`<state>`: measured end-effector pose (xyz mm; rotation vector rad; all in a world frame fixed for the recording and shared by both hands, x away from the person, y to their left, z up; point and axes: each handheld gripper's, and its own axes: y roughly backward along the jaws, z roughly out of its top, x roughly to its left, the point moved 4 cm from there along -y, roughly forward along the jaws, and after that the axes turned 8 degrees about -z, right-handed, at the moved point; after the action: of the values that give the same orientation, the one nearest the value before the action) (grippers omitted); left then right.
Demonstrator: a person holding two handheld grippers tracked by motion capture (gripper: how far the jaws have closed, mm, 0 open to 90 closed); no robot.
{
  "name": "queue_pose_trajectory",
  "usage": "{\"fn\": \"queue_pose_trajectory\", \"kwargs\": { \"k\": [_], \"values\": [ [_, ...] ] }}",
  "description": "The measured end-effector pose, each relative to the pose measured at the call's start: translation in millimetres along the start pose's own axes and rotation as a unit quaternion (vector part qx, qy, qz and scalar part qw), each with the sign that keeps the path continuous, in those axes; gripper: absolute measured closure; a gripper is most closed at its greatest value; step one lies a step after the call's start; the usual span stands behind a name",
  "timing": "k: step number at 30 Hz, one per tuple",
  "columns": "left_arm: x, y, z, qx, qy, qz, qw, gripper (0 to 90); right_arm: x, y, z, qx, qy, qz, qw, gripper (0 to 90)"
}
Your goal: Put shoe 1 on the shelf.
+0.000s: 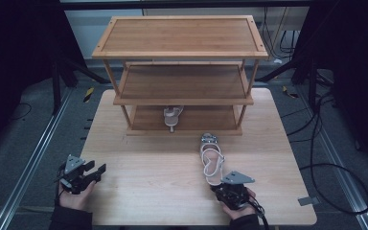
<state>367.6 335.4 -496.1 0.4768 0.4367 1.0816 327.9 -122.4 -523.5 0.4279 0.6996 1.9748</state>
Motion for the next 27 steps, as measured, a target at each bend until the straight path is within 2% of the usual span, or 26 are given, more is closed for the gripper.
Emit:
{"fn": "queue_pose_trajectory", "kwargs": {
  "k": [2,4,6,10,13,14,17,18,19,20,22,23,26,27],
  "values": [
    [0.0,0.0,-0.1,0.000,0.000,0.001,1.0000,47.3,-9.2,6.1,-2.2,0.004,-0.010,-0.011,0.9999,78.5],
    [0.4,0.0,-0.1,0.000,0.001,0.002,1.0000,47.3,-24.3,11.0,-4.1,0.004,-0.006,-0.037,0.9993,78.5],
    [0.5,0.0,-0.2,0.000,0.001,0.002,1.0000,47.4,-28.8,11.9,-4.7,0.005,-0.005,-0.045,0.9990,78.5],
    [0.3,-0.5,-0.2,-0.001,0.003,0.001,1.0000,47.4,-48.3,13.8,-5.3,0.004,-0.011,-0.077,0.9969,78.4],
    [0.2,-0.7,-0.1,0.001,0.000,0.001,1.0000,47.5,-60.8,12.8,-5.5,0.003,-0.019,-0.089,0.9958,78.0],
    [0.0,-0.8,-0.1,0.001,0.000,0.001,1.0000,47.5,-64.6,11.5,-6.0,0.005,-0.014,-0.092,0.9957,77.6],
    [-0.6,-1.6,-0.3,0.002,-0.001,-0.003,1.0000,47.5,-65.7,9.9,-6.9,0.005,-0.010,-0.091,0.9958,75.4],
    [-0.8,-1.9,-0.5,0.004,-0.002,-0.003,1.0000,47.5,-65.6,8.7,-7.0,0.004,-0.011,-0.084,0.9964,67.9],
    [-1.1,-2.1,-0.6,0.004,-0.002,-0.004,1.0000,47.5,-65.6,8.7,-7.0,0.004,-0.011,-0.084,0.9964,67.9],
    [-1.3,-2.3,-0.4,0.005,-0.004,-0.005,1.0000,47.4,-65.9,8.6,-7.0,0.005,-0.008,-0.082,0.9966,61.3],
    [-1.2,-2.4,-0.5,0.005,-0.004,-0.006,1.0000,47.4,-66.1,10.8,-5.1,-0.011,-0.007,-0.082,0.9965,48.9],
    [-1.2,-2.4,-0.5,0.005,-0.004,-0.006,1.0000,47.4,-66.1,10.8,-5.1,-0.011,-0.007,-0.082,0.9965,48.9],
    [-0.7,-2.8,-0.8,0.005,-0.003,-0.006,1.0000,47.4,-67.0,17.2,2.4,-0.037,-0.016,-0.094,0.9948,26.2],
    [-0.6,-2.9,-1.1,0.006,-0.003,-0.006,1.0000,47.4,-66.9,18.1,4.5,-0.042,-0.020,-0.093,0.9946,23.2]
  ]
}}
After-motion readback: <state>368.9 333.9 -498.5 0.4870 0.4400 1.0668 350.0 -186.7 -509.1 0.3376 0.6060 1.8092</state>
